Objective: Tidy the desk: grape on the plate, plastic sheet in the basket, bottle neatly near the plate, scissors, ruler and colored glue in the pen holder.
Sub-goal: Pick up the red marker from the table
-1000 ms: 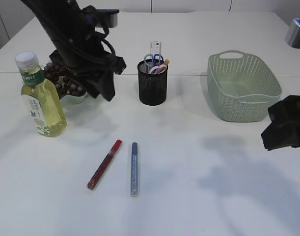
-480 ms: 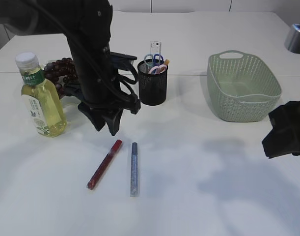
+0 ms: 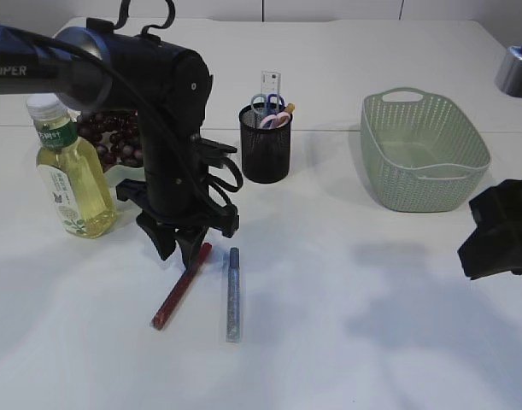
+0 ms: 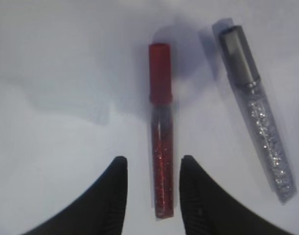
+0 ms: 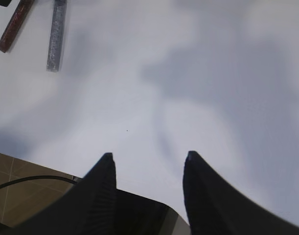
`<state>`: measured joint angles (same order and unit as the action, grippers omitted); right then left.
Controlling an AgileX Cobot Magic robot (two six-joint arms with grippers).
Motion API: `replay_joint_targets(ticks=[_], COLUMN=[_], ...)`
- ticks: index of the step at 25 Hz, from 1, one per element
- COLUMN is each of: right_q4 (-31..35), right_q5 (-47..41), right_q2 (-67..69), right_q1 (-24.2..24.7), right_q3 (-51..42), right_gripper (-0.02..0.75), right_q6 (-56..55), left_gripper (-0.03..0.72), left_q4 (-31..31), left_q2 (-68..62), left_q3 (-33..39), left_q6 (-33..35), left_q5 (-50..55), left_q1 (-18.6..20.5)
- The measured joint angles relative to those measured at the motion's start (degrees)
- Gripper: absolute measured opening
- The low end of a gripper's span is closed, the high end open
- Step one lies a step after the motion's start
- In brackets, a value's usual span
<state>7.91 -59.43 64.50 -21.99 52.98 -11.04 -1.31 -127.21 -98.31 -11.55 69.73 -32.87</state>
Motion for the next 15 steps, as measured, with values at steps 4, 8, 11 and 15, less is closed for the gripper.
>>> replay_joint_targets(ticks=[4, 8, 11, 15], right_q4=[0.0, 0.0, 0.0, 0.0], right_q5=[-0.1, -0.1, -0.1, -0.1], right_q2=[0.0, 0.0, 0.0, 0.0], right_q1=[0.0, 0.0, 0.0, 0.0], right_q3=[0.0, 0.0, 0.0, 0.0], right_gripper=[0.365, 0.365, 0.365, 0.365], right_q6=[0.0, 0.0, 0.0, 0.0], left_gripper=[0.267, 0.267, 0.267, 0.268], left_q4=[0.0, 2.4, 4.9, 5.6], left_q2=[-1.3, -1.4, -1.4, -1.4], left_q3=[0.0, 0.0, 0.0, 0.0], left_q6=[0.0, 0.8, 1.3, 1.4], left_q5=[-0.2, -1.7, -1.2, -0.9], left_q1=[0.8, 1.2, 1.2, 1.2])
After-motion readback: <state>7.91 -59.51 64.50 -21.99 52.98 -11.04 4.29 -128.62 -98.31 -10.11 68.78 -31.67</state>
